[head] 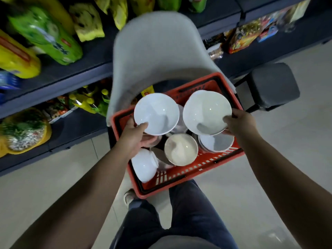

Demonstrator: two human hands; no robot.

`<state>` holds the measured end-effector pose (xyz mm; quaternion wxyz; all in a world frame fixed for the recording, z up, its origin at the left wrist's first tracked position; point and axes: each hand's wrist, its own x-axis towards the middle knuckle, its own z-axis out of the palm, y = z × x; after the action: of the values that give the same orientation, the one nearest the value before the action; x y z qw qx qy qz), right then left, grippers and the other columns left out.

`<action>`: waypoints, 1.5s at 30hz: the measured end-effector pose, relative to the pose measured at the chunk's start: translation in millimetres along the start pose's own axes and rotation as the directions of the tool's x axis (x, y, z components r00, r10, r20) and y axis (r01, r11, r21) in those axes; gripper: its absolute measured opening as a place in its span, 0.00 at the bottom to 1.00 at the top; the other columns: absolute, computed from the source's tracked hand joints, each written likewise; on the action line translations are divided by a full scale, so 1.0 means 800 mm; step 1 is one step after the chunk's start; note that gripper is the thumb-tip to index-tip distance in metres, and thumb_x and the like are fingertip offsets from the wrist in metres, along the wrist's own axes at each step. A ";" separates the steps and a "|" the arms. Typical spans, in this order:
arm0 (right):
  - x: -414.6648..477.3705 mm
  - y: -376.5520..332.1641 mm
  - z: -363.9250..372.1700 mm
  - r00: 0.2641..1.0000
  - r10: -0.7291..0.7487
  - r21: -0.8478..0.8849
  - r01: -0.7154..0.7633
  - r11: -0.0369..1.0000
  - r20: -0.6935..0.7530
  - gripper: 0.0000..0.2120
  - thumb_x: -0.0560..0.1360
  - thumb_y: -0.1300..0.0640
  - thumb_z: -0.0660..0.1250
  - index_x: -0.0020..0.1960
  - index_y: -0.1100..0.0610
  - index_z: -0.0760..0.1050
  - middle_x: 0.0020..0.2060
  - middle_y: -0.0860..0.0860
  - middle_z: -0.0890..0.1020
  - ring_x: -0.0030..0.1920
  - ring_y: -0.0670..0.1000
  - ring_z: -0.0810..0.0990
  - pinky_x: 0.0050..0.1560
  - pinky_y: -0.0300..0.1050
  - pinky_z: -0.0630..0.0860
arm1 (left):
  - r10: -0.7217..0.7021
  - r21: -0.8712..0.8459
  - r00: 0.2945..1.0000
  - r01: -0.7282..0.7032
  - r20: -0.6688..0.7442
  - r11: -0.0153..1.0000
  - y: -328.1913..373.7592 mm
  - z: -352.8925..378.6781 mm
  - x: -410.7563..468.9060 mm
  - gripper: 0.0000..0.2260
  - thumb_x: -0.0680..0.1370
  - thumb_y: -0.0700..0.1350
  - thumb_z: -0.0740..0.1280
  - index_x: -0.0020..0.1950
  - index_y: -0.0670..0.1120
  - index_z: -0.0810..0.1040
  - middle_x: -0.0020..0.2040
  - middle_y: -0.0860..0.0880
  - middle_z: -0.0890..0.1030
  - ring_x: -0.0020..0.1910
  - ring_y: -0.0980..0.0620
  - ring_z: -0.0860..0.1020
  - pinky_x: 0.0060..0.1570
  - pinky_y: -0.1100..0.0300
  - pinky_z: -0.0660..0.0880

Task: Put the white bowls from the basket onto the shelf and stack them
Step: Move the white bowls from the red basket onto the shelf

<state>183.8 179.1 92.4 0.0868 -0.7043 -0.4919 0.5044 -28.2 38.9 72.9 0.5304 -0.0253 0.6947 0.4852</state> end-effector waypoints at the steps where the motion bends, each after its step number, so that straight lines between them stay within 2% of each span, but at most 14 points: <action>1: -0.014 -0.014 0.008 0.999 -0.042 0.042 0.041 0.998 0.011 0.16 0.75 0.68 0.60 0.62 0.62 0.74 0.51 0.57 0.76 0.44 0.56 0.78 0.45 0.48 0.78 | 0.034 -0.028 0.999 -0.034 0.004 0.999 0.011 -0.018 -0.014 0.20 0.79 0.38 0.59 0.70 0.47 0.61 0.61 0.46 0.70 0.45 0.44 0.77 0.41 0.53 0.78; 3: -0.040 -0.045 0.021 0.993 -0.115 0.082 0.114 0.990 0.013 0.16 0.74 0.68 0.61 0.61 0.63 0.75 0.52 0.58 0.78 0.49 0.59 0.79 0.46 0.50 0.79 | 0.096 -0.055 0.995 -0.095 0.015 0.994 0.032 -0.052 -0.036 0.19 0.79 0.38 0.59 0.69 0.48 0.62 0.62 0.47 0.70 0.46 0.46 0.77 0.42 0.52 0.80; 6: -0.104 -0.103 0.066 0.963 -0.266 0.126 0.259 0.958 0.038 0.14 0.74 0.68 0.60 0.57 0.63 0.76 0.49 0.60 0.78 0.45 0.58 0.78 0.39 0.48 0.81 | 0.221 -0.113 0.975 -0.219 0.002 0.969 0.069 -0.134 -0.077 0.17 0.79 0.38 0.59 0.66 0.50 0.65 0.63 0.48 0.71 0.49 0.47 0.77 0.38 0.54 0.81; 9: -0.173 -0.160 0.122 0.909 -0.415 0.185 0.401 0.897 0.043 0.08 0.74 0.68 0.61 0.48 0.63 0.78 0.40 0.58 0.79 0.41 0.56 0.81 0.41 0.49 0.82 | 0.311 -0.152 0.950 -0.313 -0.037 0.937 0.105 -0.227 -0.113 0.14 0.78 0.37 0.59 0.62 0.48 0.68 0.61 0.46 0.73 0.47 0.46 0.77 0.33 0.55 0.81; 11: -0.224 -0.195 0.165 0.875 -0.477 0.252 0.444 0.860 0.087 0.08 0.74 0.67 0.60 0.39 0.61 0.76 0.35 0.56 0.77 0.33 0.50 0.80 0.26 0.38 0.78 | 0.366 -0.160 0.929 -0.370 -0.057 0.915 0.129 -0.297 -0.144 0.10 0.78 0.36 0.59 0.56 0.48 0.71 0.59 0.45 0.74 0.46 0.45 0.78 0.32 0.54 0.81; 15: -0.319 -0.269 0.243 0.799 -0.569 0.362 0.480 0.799 0.196 0.11 0.74 0.67 0.61 0.35 0.58 0.73 0.33 0.54 0.76 0.34 0.51 0.75 0.22 0.35 0.75 | 0.464 -0.164 0.871 -0.487 -0.163 0.858 0.178 -0.417 -0.209 0.08 0.77 0.36 0.60 0.47 0.49 0.72 0.47 0.45 0.78 0.31 0.48 0.81 0.27 0.58 0.80; 21: -0.415 -0.373 0.306 0.719 -0.646 0.408 0.525 0.747 0.257 0.11 0.73 0.67 0.62 0.34 0.58 0.70 0.33 0.53 0.75 0.34 0.50 0.74 0.24 0.38 0.77 | 0.552 -0.151 0.796 -0.594 -0.248 0.790 0.250 -0.533 -0.269 0.06 0.77 0.36 0.59 0.50 0.45 0.72 0.46 0.43 0.77 0.24 0.48 0.81 0.23 0.61 0.77; 23: -0.428 -0.399 0.317 0.707 -0.660 0.421 0.533 0.734 0.256 0.10 0.72 0.68 0.62 0.35 0.58 0.70 0.36 0.54 0.75 0.37 0.51 0.75 0.23 0.39 0.78 | 0.572 -0.157 0.783 -0.614 -0.243 0.773 0.271 -0.549 -0.273 0.08 0.78 0.36 0.58 0.55 0.44 0.70 0.46 0.42 0.76 0.24 0.48 0.81 0.23 0.61 0.77; 27: -0.427 -0.433 0.332 0.728 -0.640 0.423 0.513 0.747 0.246 0.07 0.72 0.69 0.62 0.38 0.59 0.71 0.48 0.59 0.75 0.49 0.56 0.74 0.23 0.42 0.79 | 0.578 -0.200 0.785 -0.617 -0.221 0.761 0.308 -0.553 -0.260 0.06 0.77 0.36 0.58 0.51 0.44 0.71 0.40 0.40 0.76 0.23 0.48 0.80 0.23 0.61 0.77; 29: -0.415 -0.448 0.337 0.743 -0.624 0.405 0.506 0.761 0.244 0.06 0.72 0.69 0.62 0.39 0.60 0.71 0.50 0.61 0.74 0.48 0.57 0.75 0.24 0.44 0.79 | 0.569 -0.219 0.793 -0.607 -0.216 0.764 0.326 -0.549 -0.246 0.06 0.77 0.36 0.58 0.53 0.43 0.70 0.39 0.40 0.76 0.22 0.48 0.80 0.22 0.62 0.77; 33: -0.379 -0.491 0.339 0.747 -0.620 0.402 0.505 0.764 0.239 0.05 0.72 0.70 0.60 0.41 0.62 0.71 0.46 0.60 0.75 0.43 0.57 0.76 0.33 0.51 0.79 | 0.568 -0.207 0.798 -0.602 -0.203 0.772 0.377 -0.534 -0.206 0.07 0.77 0.37 0.59 0.55 0.42 0.68 0.42 0.39 0.74 0.23 0.46 0.80 0.23 0.62 0.77; 36: -0.341 -0.526 0.337 0.773 -0.595 0.414 0.479 0.774 0.220 0.06 0.73 0.70 0.59 0.40 0.61 0.70 0.40 0.57 0.75 0.39 0.55 0.76 0.30 0.50 0.79 | 0.571 -0.178 0.803 -0.595 -0.170 0.784 0.423 -0.515 -0.171 0.10 0.77 0.37 0.59 0.58 0.42 0.67 0.45 0.39 0.75 0.28 0.43 0.81 0.23 0.61 0.78; 40: -0.287 -0.576 0.334 0.801 -0.561 0.389 0.458 0.799 0.208 0.06 0.73 0.69 0.60 0.39 0.61 0.70 0.40 0.57 0.75 0.38 0.54 0.75 0.26 0.45 0.80 | 0.540 -0.179 0.826 -0.562 -0.160 0.807 0.486 -0.491 -0.122 0.11 0.78 0.37 0.59 0.59 0.42 0.66 0.49 0.39 0.74 0.36 0.40 0.78 0.23 0.60 0.78; 45: -0.243 -0.633 0.333 0.794 -0.573 0.381 0.474 0.793 0.204 0.05 0.72 0.69 0.61 0.41 0.61 0.71 0.49 0.58 0.75 0.48 0.57 0.76 0.29 0.46 0.80 | 0.554 -0.163 0.817 -0.576 -0.159 0.801 0.547 -0.483 -0.086 0.11 0.77 0.36 0.59 0.59 0.42 0.67 0.48 0.41 0.74 0.37 0.40 0.78 0.25 0.59 0.79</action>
<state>-336.4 181.5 400.1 0.2564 -0.4275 -0.5910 0.6342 -514.1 -34.4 395.5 0.3193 0.1037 0.6437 0.6877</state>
